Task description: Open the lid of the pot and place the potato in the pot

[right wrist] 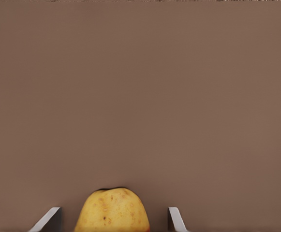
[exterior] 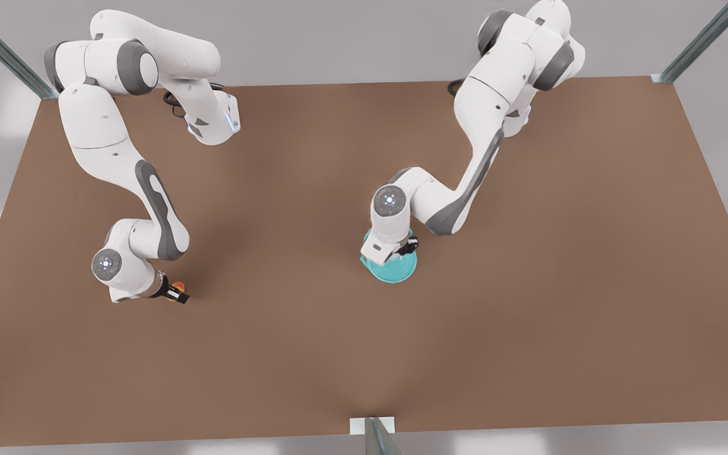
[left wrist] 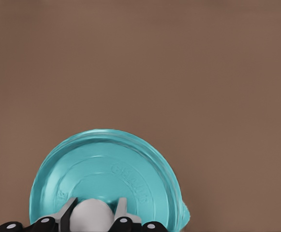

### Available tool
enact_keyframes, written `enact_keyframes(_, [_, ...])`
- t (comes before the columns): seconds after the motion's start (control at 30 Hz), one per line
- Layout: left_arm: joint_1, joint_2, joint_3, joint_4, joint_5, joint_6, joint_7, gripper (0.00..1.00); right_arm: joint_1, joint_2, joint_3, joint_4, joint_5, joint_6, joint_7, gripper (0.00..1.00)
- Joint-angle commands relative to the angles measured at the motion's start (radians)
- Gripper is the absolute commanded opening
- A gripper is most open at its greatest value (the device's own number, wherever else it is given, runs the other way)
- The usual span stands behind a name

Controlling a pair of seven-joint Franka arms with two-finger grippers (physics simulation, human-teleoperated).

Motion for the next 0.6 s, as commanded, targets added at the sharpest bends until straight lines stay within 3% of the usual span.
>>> enact_keyframes(0.0, [0.097, 0.043, 0.017, 0.038, -0.006, 0.001, 0.186, 0.43, 0.000, -0.004, 0.000, -0.002, 0.002, 0.003, 0.034, 0.80])
enact_keyframes(0.07, [0.207, 0.091, 0.017, 0.061, -0.007, 0.061, 0.361, 0.43, 0.000, -0.004, 0.000, -0.003, 0.002, 0.003, 0.040, 0.78])
enact_keyframes(0.2, [0.221, 0.192, 0.029, 0.061, -0.006, 0.192, 0.378, 0.44, 0.000, -0.016, 0.000, -0.025, 0.002, 0.004, 0.040, 0.76])
enact_keyframes(0.23, [0.221, 0.193, 0.027, 0.061, -0.006, 0.191, 0.378, 0.49, 0.000, -0.018, 0.000, -0.026, 0.002, 0.004, 0.040, 0.75])
enact_keyframes(0.27, [0.218, 0.184, 0.027, 0.061, -0.004, 0.191, 0.378, 1.00, 0.000, -0.018, 0.000, -0.026, 0.002, 0.004, 0.040, 0.74])
enact_keyframes(0.33, [0.227, 0.154, 0.030, 0.061, -0.002, 0.167, 0.395, 1.00, 0.002, -0.018, 0.000, -0.026, 0.002, 0.004, 0.048, 0.65])
enact_keyframes(0.4, [0.281, 0.115, 0.026, 0.104, -0.016, -0.020, 0.539, 1.00, 0.002, -0.018, 0.000, -0.026, 0.002, 0.004, 0.053, 0.57])
enact_keyframes(0.43, [0.338, 0.059, 0.032, 0.214, -0.016, -0.253, 0.720, 1.00, 0.002, -0.018, 0.000, -0.026, 0.002, 0.004, 0.054, 0.55])
enact_keyframes(0.47, [0.492, -0.021, 0.007, 0.274, -0.091, -0.408, 0.916, 1.00, 0.002, -0.018, 0.000, -0.026, 0.002, 0.004, 0.054, 0.54])
enact_keyframes(0.5, [0.582, -0.162, 0.009, 0.259, -0.188, -0.543, 0.952, 1.00, 0.002, -0.018, 0.000, -0.026, 0.002, 0.003, 0.054, 0.54])
enact_keyframes(0.53, [0.603, -0.369, 0.007, 0.094, -0.211, -0.528, 0.952, 1.00, 0.002, -0.030, 0.000, -0.026, 0.002, -0.005, 0.056, 0.54])
enact_keyframes(0.57, [0.602, -0.564, 0.006, -0.169, -0.203, -0.300, 0.956, 1.00, 0.003, -0.033, 0.000, -0.026, 0.002, -0.010, 0.056, 0.54])
